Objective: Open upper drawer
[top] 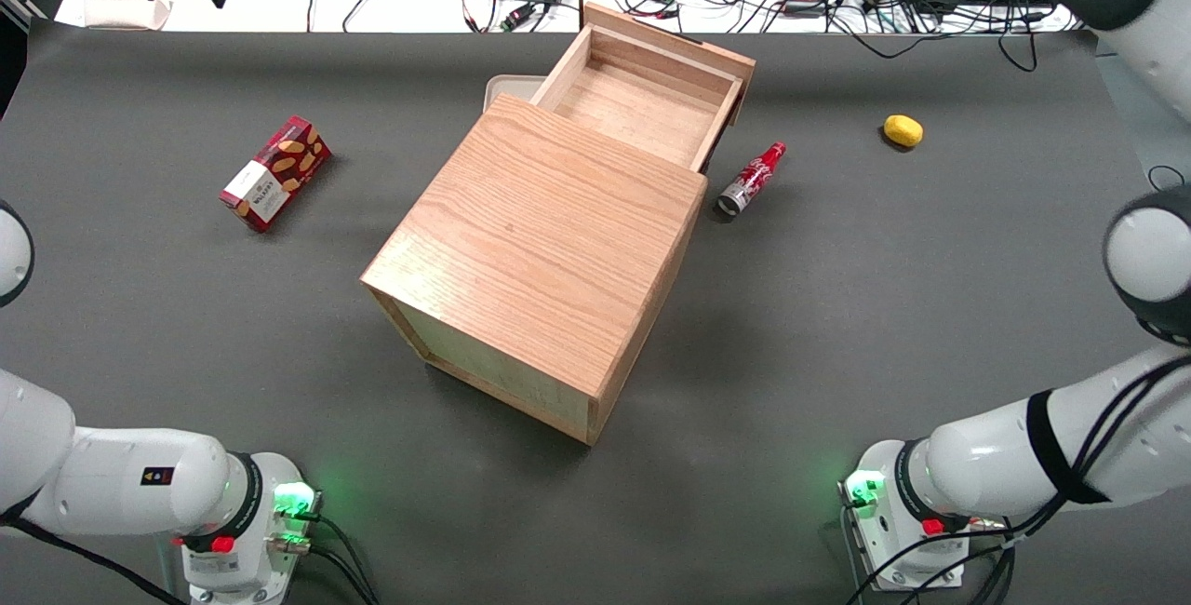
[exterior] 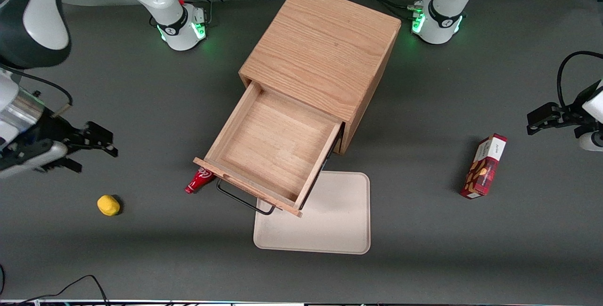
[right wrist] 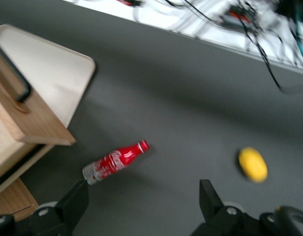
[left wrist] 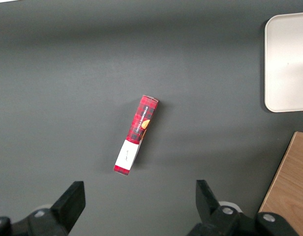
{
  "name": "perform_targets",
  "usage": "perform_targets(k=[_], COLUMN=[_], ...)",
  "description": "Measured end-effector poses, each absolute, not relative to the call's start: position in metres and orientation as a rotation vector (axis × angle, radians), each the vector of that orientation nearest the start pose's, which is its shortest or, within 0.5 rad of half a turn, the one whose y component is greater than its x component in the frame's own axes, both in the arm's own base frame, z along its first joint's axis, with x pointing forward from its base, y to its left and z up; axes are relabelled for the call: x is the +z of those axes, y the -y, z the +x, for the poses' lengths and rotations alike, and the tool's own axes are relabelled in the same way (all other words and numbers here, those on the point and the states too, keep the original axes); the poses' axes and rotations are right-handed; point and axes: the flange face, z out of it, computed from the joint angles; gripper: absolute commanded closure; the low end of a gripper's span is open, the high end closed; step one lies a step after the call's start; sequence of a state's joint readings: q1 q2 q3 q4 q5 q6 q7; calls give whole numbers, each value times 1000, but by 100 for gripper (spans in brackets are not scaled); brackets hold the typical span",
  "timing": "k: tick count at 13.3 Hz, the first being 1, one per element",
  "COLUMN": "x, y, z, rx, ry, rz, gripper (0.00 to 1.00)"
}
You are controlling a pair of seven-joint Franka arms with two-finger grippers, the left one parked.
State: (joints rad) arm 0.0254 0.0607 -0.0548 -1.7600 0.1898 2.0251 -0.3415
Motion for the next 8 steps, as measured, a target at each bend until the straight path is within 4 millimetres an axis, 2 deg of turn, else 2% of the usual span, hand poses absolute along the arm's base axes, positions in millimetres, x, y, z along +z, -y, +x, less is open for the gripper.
perform_targets(k=[2,5,8], x=[541,543,549], y=[27,20,13], z=[576,552,545], rx=[-298,-147,-57], ry=[92,-273,-423], rz=[-2973,-2994,-3059], gripper=[0,0,0])
